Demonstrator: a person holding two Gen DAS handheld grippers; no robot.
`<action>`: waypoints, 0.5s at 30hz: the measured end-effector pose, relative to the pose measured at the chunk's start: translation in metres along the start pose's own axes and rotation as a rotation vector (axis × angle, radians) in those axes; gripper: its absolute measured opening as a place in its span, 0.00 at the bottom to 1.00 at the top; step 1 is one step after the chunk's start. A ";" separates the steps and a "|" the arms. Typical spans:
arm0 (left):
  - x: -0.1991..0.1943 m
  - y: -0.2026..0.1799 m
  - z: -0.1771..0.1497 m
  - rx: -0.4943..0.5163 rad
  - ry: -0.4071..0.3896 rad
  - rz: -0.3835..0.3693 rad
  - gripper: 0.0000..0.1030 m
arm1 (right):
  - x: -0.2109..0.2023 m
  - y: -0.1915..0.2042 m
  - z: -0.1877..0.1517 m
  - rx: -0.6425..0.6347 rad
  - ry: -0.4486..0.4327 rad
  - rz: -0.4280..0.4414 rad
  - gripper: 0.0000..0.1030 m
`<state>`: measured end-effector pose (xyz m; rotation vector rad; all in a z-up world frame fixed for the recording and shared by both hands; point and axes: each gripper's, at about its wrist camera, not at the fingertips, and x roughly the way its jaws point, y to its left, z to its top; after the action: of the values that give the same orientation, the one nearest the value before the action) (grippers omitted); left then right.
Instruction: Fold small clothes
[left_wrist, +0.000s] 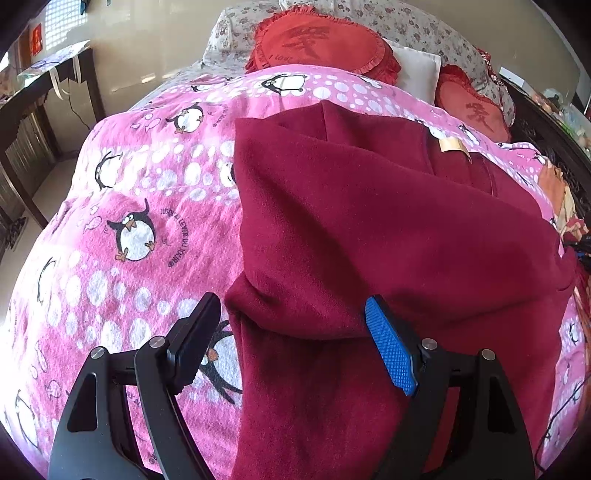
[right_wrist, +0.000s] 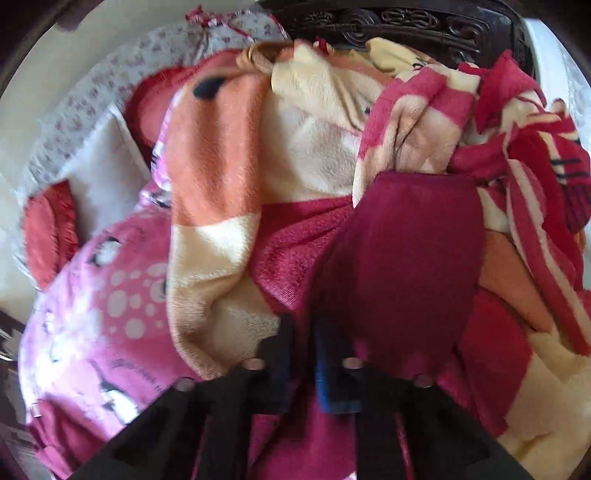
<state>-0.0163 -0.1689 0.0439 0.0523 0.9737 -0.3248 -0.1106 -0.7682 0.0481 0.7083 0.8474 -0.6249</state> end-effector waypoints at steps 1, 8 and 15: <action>-0.003 0.002 0.001 -0.004 -0.010 0.002 0.79 | -0.016 0.000 -0.002 -0.001 -0.043 0.036 0.06; -0.039 0.024 0.010 -0.046 -0.108 0.001 0.79 | -0.166 0.091 -0.029 -0.292 -0.237 0.404 0.06; -0.059 0.048 0.005 -0.114 -0.143 0.017 0.79 | -0.227 0.263 -0.138 -0.706 -0.163 0.786 0.06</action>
<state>-0.0290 -0.1098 0.0905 -0.0655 0.8483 -0.2534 -0.0966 -0.4547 0.2512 0.2839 0.5140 0.3223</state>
